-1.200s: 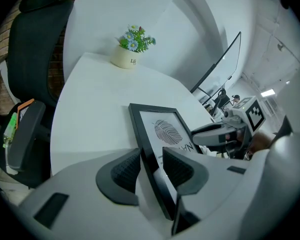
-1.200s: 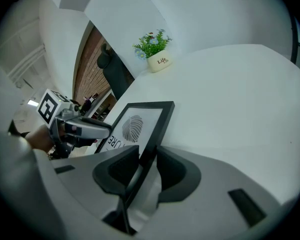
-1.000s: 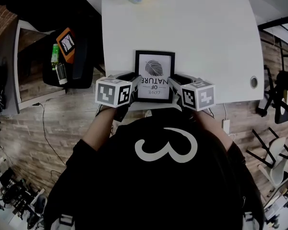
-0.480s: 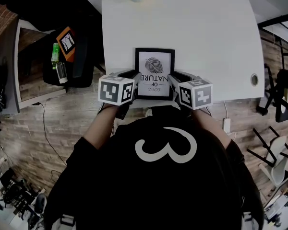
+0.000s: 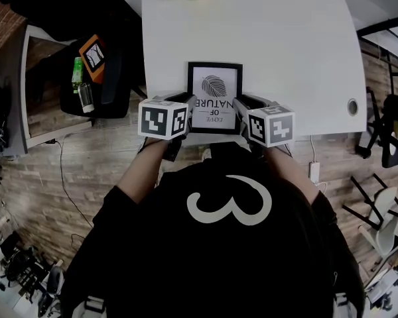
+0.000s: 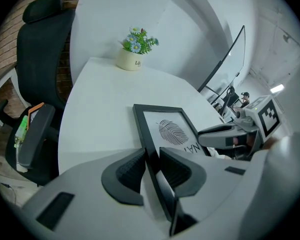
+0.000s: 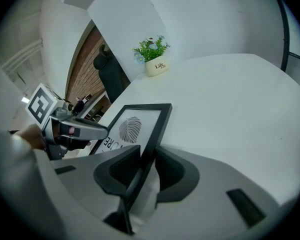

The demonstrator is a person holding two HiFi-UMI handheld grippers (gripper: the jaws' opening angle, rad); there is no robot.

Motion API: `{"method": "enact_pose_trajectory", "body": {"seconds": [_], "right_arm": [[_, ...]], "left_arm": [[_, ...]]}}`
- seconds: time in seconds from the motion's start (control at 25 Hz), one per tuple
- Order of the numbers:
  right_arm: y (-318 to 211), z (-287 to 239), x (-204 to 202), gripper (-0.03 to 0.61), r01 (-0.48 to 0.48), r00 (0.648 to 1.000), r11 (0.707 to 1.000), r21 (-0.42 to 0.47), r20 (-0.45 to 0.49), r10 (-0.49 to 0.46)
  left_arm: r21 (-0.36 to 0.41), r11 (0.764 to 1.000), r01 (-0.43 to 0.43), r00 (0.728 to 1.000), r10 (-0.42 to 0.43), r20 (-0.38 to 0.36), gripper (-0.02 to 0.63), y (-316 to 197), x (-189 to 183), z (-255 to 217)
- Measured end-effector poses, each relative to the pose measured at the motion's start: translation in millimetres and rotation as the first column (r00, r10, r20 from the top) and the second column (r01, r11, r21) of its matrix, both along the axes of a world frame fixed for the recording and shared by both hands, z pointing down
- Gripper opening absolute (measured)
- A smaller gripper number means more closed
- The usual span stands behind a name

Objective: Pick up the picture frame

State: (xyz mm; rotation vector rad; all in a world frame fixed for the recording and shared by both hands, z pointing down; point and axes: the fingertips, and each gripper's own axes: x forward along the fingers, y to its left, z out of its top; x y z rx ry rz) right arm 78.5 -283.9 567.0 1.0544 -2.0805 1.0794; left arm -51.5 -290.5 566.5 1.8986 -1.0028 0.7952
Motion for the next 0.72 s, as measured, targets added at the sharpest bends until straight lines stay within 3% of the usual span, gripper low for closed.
{"method": "enact_pose_trajectory", "body": {"seconds": [0.4, 0.72], "right_arm": [[-3.9, -9.9, 0.0, 0.098, -0.028, 1.000, 1.000, 0.012, 0.014, 0.028], [9.5, -28.8, 0.8, 0.098, -0.025, 0.999, 0.996, 0.080, 0.023, 0.023]], "left_arm": [[0.014, 1.000, 0.017, 1.000, -0.017, 0.002, 0.098, -0.2, -2.3, -8.5], [0.073, 0.996, 0.040, 0.999, -0.039, -0.018, 0.097, 14.7, -1.8, -27.9]]}}
